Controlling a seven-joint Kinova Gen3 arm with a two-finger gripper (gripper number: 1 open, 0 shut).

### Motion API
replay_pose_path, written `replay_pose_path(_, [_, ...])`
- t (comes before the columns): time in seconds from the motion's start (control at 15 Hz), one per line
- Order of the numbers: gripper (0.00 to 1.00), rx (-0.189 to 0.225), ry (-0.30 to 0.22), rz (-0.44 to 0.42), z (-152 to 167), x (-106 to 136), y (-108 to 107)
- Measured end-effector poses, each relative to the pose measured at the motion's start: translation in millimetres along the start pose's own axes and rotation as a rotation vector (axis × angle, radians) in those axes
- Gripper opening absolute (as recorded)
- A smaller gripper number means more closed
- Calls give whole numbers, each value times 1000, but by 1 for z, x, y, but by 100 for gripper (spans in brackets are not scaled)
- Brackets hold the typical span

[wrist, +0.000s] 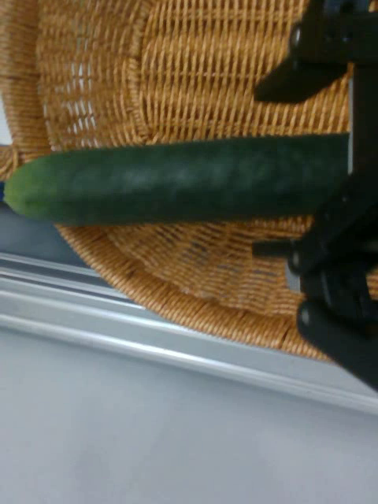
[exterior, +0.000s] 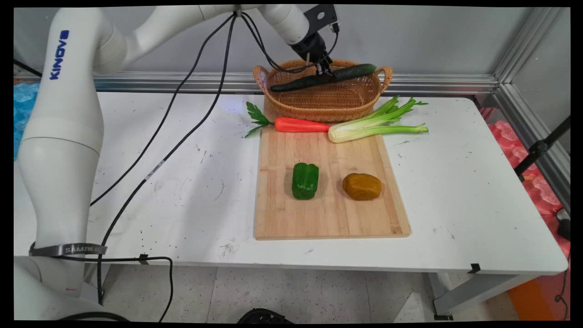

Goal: Place the picked object in the vegetable basket

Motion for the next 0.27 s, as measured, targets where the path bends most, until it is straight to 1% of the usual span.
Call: replay_pose_path(0.27, [100, 24, 27, -6, 2, 3, -4])
